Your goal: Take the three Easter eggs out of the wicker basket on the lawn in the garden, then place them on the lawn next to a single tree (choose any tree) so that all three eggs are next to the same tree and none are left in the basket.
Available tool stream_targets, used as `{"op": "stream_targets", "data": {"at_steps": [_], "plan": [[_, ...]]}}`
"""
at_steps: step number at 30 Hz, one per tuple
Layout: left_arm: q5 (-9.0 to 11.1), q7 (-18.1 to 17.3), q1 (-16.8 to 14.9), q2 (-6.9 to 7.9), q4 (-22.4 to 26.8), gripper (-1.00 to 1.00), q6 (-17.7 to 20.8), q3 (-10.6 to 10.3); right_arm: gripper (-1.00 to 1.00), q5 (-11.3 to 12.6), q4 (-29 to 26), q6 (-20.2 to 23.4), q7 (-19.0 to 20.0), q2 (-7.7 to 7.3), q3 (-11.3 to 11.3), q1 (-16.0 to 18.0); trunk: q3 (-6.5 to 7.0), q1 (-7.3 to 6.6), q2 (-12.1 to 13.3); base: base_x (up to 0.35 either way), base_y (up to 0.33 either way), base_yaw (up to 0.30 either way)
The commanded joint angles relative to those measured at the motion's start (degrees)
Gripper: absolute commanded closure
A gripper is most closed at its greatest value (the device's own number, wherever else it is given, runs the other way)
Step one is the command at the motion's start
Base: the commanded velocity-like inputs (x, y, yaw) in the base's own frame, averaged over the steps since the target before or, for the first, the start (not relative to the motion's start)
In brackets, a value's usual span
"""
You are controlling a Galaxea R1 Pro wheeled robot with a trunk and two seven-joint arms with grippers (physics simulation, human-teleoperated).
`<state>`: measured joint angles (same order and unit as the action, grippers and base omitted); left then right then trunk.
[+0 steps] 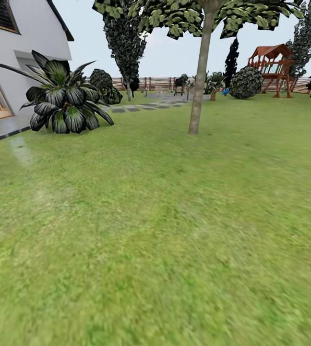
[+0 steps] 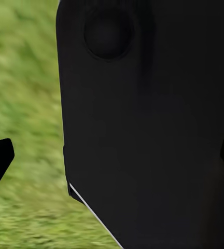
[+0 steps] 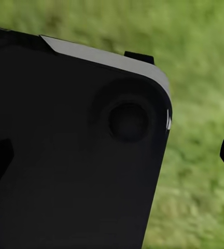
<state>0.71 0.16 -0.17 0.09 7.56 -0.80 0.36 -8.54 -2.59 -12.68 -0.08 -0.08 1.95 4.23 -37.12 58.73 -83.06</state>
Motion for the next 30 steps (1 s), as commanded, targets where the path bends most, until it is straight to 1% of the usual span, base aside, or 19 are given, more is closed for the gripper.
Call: {"op": "stream_targets", "data": {"at_steps": [1, 12, 22, 30], "plan": [[0.1, 0.0, 0.0, 0.00, 0.0, -1.00, -0.1, 0.0, -1.00, -0.2, 0.0, -0.2, 0.0, -0.01, 0.2, 0.0, 0.05, 0.00, 0.0, 0.000, 0.000, 0.000], [0.1, 0.0, 0.0, 0.00, 0.0, -1.00, -0.1, 0.0, -1.00, -0.2, 0.0, -0.2, 0.0, 0.01, 0.2, 0.0, 1.01, 0.00, 0.0, 0.000, 0.000, 0.000], [0.1, 0.0, 0.0, 0.00, -0.1, -1.00, -0.1, 0.0, -1.00, -0.1, 0.0, -0.2, 0.0, -0.01, 0.2, 0.0, 1.15, 0.00, 0.0, 0.000, 0.000, 0.000], [0.1, 0.0, 0.0, 0.00, -0.1, -1.00, -0.1, 0.0, -1.00, -0.2, 0.0, -0.2, 0.0, -0.01, 0.2, 0.0, 1.78, 0.00, 0.0, 0.000, 0.000, 0.000]]}}
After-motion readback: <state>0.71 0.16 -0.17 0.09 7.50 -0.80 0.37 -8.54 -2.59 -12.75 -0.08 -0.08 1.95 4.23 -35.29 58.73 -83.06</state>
